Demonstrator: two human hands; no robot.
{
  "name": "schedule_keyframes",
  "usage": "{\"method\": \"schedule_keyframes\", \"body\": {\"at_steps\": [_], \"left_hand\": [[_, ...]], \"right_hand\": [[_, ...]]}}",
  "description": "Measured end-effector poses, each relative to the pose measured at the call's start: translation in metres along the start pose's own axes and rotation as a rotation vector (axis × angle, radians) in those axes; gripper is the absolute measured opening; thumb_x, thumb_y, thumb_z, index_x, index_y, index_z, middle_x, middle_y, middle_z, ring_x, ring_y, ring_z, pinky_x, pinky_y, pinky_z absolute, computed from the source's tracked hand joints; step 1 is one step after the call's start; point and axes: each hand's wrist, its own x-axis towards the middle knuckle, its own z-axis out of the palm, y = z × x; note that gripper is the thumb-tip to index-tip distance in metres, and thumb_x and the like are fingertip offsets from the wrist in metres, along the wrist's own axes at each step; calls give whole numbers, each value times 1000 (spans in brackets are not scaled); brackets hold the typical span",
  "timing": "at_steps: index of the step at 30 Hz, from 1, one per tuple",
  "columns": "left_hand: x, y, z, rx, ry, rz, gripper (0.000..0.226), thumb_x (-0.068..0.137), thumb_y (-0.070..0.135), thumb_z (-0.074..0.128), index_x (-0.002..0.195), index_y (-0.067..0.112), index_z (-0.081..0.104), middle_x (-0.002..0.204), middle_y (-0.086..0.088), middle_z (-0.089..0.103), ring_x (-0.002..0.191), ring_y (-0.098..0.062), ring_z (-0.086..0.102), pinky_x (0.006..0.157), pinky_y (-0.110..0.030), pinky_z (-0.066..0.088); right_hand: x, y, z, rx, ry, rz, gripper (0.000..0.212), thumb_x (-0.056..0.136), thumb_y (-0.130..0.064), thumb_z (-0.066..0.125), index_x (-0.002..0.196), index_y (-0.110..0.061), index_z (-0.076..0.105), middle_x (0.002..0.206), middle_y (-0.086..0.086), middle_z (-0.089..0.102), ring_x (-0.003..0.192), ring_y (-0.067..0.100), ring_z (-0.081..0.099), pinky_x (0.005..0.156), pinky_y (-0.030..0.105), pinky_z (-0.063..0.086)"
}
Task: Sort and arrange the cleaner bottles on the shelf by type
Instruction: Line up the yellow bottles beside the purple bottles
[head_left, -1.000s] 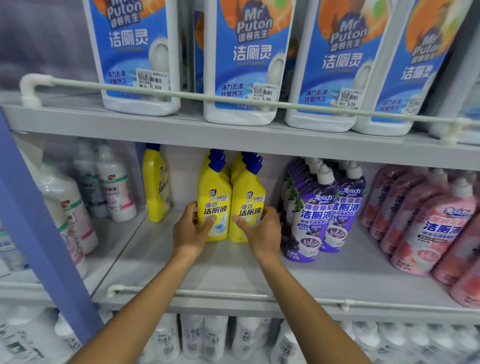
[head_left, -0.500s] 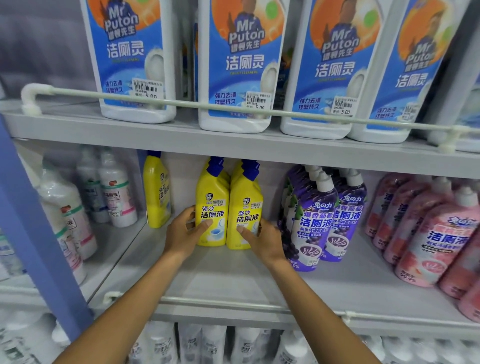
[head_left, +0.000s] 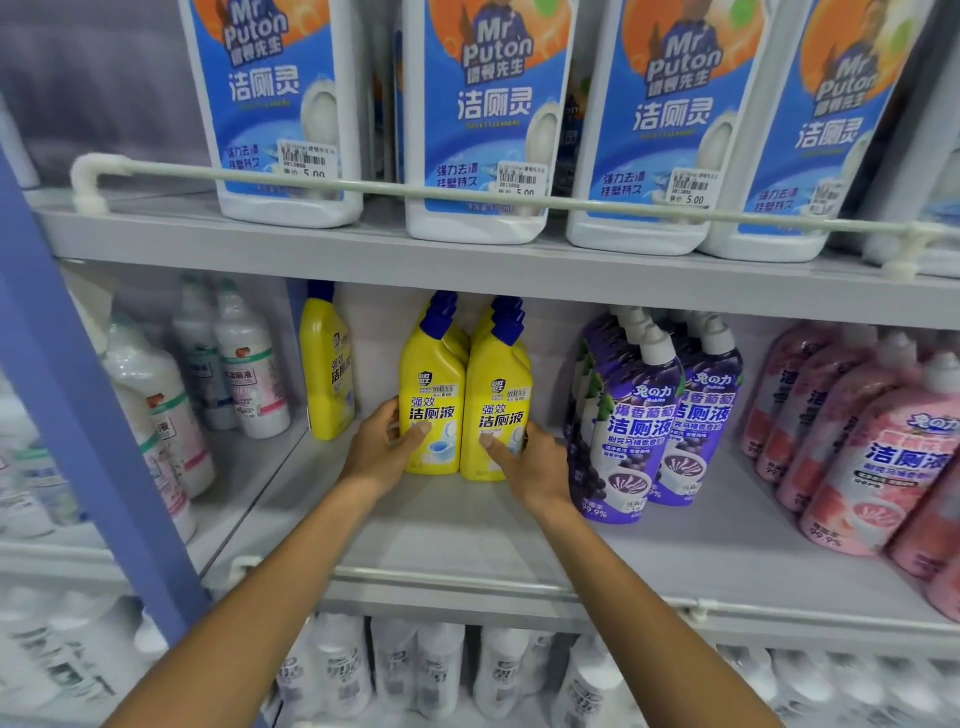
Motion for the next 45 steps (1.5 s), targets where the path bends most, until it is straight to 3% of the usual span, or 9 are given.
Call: {"method": "schedule_keyframes", "body": {"at_steps": [3, 7, 9, 11, 15, 24, 28, 36, 45], "left_hand": [[1, 14, -1, -44, 65, -4, 39, 99, 22, 67, 137, 15, 59, 128, 6, 68, 121, -17, 65, 88, -16, 53], [16, 44, -29, -25, 650, 183, 58, 91, 33, 71, 144, 26, 49, 141, 5, 58, 126, -7, 56, 104, -20, 44], [35, 62, -46, 15, 724, 139, 78, 85, 37, 72, 152, 12, 41, 152, 3, 47, 137, -11, 47, 106, -11, 35], [57, 68, -60, 63, 658, -33, 83, 84, 36, 77, 151, 5, 40, 147, -1, 48, 133, -17, 50, 92, -5, 38], [89, 44, -80, 368, 522, -223, 53, 76, 38, 82, 116, 7, 64, 116, -17, 70, 108, -38, 67, 90, -38, 52], [67, 29, -108, 306, 344, -150, 33, 80, 21, 86, 103, 17, 63, 110, -16, 73, 100, -37, 71, 86, -58, 59], [23, 49, -105, 195, 200, -105, 34, 69, 25, 86, 94, 21, 63, 109, -15, 74, 101, -35, 71, 87, -54, 58], [-41, 73, -93, -29, -190, -102, 38, 85, 7, 79, 119, 19, 65, 114, 1, 77, 104, -16, 73, 82, -31, 61], [-45, 53, -37, -113, 12, 6, 30, 93, 6, 70, 123, 7, 64, 111, 1, 78, 107, -17, 73, 82, -20, 57]], "right_hand": [[1, 1, -2, -25, 7, -7, 44, 84, -55, 77, 104, -17, 72, 103, 4, 78, 99, 31, 72, 86, 43, 58], [2, 4, -2, -20, -10, -16, 39, 85, -52, 78, 103, -17, 73, 103, 4, 79, 99, 31, 72, 85, 42, 58], [3, 4, 0, -15, -16, -12, 36, 86, -49, 79, 100, -17, 72, 101, 4, 78, 97, 30, 72, 82, 37, 57], [5, 5, 1, -7, -19, -12, 36, 86, -47, 79, 102, -16, 72, 102, 4, 78, 97, 29, 72, 80, 34, 55], [5, 3, 2, -14, -11, -14, 48, 88, -49, 76, 114, -9, 68, 113, 7, 76, 104, 31, 70, 79, 33, 51], [2, 1, 0, -69, -15, -17, 49, 94, -48, 69, 115, -5, 63, 117, 16, 71, 109, 39, 65, 72, 32, 36], [0, -2, -2, -64, -20, -10, 49, 94, -47, 69, 118, -4, 64, 121, 16, 71, 113, 39, 64, 76, 33, 39], [-3, -4, -2, -46, -39, 5, 47, 93, -48, 70, 117, -8, 65, 119, 13, 73, 113, 37, 66, 83, 35, 47], [-4, -6, -4, -96, -65, 3, 46, 95, -43, 71, 118, -4, 64, 122, 15, 72, 114, 38, 65, 86, 36, 47]]}}
